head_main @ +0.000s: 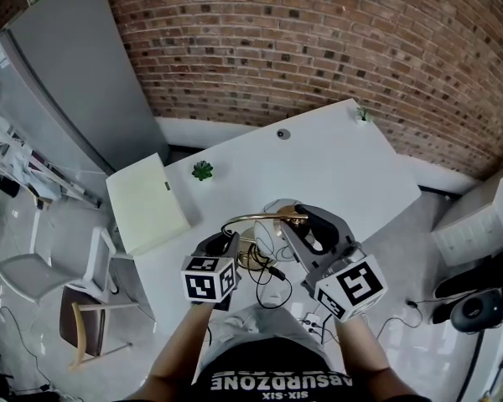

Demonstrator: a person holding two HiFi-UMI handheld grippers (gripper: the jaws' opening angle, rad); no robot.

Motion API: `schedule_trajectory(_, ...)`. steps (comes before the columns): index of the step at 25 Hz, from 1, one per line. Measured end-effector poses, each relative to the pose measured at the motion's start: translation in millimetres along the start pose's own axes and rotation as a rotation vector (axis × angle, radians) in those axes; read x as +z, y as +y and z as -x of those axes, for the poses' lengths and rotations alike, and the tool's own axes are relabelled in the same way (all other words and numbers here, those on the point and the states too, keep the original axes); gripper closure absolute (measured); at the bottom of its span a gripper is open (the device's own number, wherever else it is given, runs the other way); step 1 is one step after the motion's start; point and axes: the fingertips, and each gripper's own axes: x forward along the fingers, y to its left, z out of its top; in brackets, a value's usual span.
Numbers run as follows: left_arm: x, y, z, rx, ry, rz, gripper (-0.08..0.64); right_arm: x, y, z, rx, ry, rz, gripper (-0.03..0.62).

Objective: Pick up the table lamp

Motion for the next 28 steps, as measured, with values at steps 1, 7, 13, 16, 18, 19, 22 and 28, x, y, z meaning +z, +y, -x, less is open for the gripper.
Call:
schedule_trajectory(1, 0.8, -0.8, 0.1, -0.002, -0.001, -0.002, 0.512, 0.8, -0.5, 0.6, -0.001, -0.002, 0.000, 0.469)
schedule_trajectory(7, 7.6, -3.7, 2.7, -0.012, -0.011, -0.004, 0.512, 8.0, -1.2, 2.0, -0.004, -0.011, 0.005, 0.469)
schedule_trajectory(13, 13.3, -5.4, 5.4, -0.022, -0.026, -0.006, 0.512, 14.1, -1.9, 2.1, -0.003, -0.020, 0.009, 0.469)
schedule_trajectory(16, 17.6, -6.7, 7.6, -0.030, -0.041, -0.007, 0.512, 18.5, -2.1, 2.8, -0.003, -0.026, 0.011, 0.469)
schedule_trajectory(18, 20.6, -7.5, 9.5, -0.034, -0.050, -0.007, 0.514, 21.8, -2.0, 3.1, -0.002, -0.028, 0.013, 0.469)
schedule_trajectory(19, 21.9, -7.7, 10.2, -0.035, -0.054, -0.007, 0.514, 23.2, -2.0, 3.0, -0.002, -0.030, 0.014, 0.469)
schedule_trajectory(22, 26.0, -7.8, 11.7, -0.041, -0.066, -0.004, 0.514, 26.8, -2.0, 2.9, -0.002, -0.037, 0.016, 0.469)
schedule_trajectory(28, 35.1, -11.5, 18.1, -0.055, -0.088, 0.000, 0.518, 36.7, -1.6, 6.7, -0.001, -0.053, 0.020, 0.469)
